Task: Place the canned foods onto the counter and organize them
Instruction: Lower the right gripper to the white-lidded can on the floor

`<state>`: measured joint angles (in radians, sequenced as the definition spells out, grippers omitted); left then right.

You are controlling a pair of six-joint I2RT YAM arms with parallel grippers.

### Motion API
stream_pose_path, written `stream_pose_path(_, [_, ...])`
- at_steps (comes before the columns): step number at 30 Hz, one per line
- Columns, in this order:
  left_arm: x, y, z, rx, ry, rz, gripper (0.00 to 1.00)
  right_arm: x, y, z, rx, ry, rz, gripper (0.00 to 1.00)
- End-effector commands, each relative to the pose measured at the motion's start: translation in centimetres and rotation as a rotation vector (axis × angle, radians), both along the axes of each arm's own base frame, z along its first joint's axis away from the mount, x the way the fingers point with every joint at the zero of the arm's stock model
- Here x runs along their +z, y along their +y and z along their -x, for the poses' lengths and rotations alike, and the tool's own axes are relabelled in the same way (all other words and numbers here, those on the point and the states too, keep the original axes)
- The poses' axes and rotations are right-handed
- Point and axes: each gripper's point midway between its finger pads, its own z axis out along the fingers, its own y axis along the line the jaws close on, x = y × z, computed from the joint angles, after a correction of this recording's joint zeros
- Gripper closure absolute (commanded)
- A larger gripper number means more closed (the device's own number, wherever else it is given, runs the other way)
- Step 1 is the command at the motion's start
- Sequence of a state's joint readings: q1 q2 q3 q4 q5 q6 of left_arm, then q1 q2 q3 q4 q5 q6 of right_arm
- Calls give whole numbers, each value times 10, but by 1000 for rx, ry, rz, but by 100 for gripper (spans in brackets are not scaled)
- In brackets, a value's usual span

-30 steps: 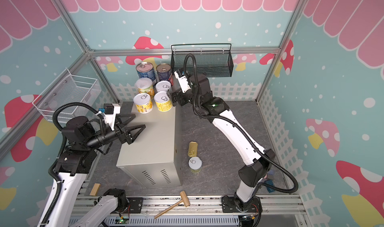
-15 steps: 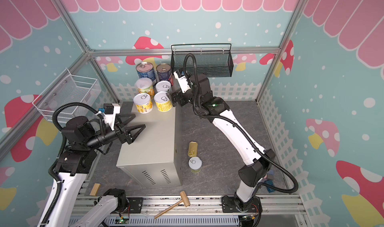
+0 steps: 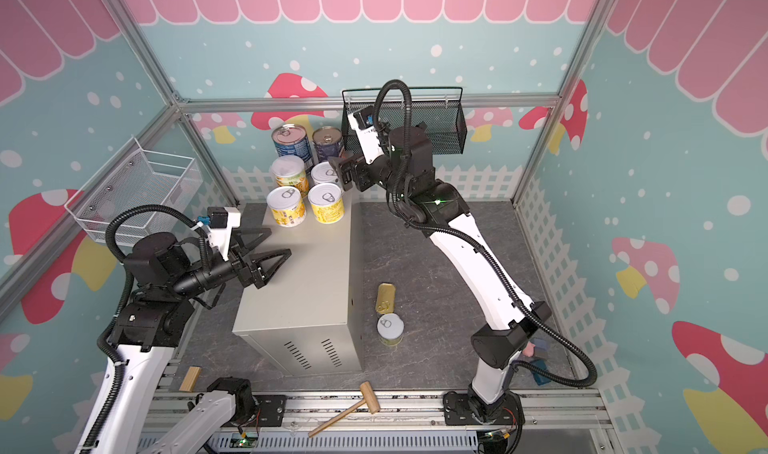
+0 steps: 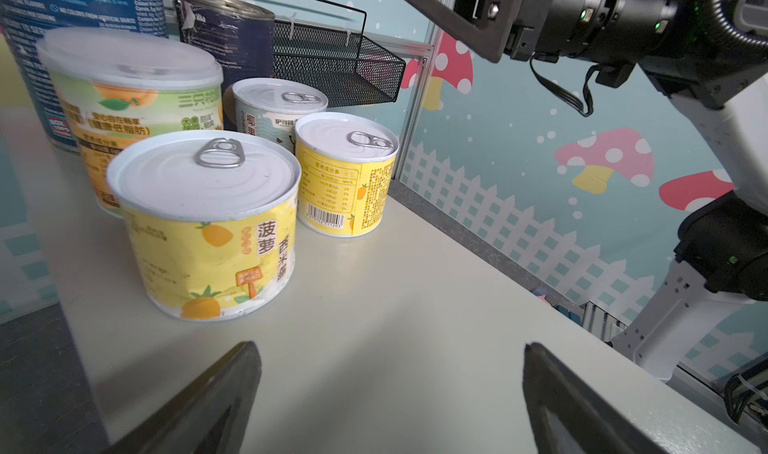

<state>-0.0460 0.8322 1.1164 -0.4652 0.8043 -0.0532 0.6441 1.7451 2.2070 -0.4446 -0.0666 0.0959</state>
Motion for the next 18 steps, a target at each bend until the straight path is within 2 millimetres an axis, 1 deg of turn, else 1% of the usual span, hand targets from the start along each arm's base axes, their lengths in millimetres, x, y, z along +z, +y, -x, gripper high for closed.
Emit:
stream_pose_path(1, [0,1,-1,-2,-9,3,1,-6,-20,-6,-110,3,68,0])
stream_pose_path(3, [1,0,0,-7,-11,3,1,-12,-38,-9,-173,32,89,0])
stream_pose_path(5, [0,0,0,-9,-9,5,1,-21,-56,-7,-221,62,105,0])
stream_pose_path(8, [0,0,1,-11,-8,5,1,-46,-85,1,-290,122,122,0])
stream_pose_path(11, [0,-1,1,-7,-7,2,1,-83,-113,14,-356,197,150,1])
stream_pose_path(13, [-2,-2,2,-6,-5,-10,1,-111,-130,26,-382,256,157,0])
stream_pose_path(14, [-2,-2,2,-3,-3,-16,1,-122,-137,32,-396,277,159,0])
stream_pose_path(16, [-5,-3,1,24,4,-38,1,-150,-151,45,-417,339,169,0])
stream_pose_path(18, [-7,-3,0,52,13,-65,1,-183,-161,58,-434,413,192,1])
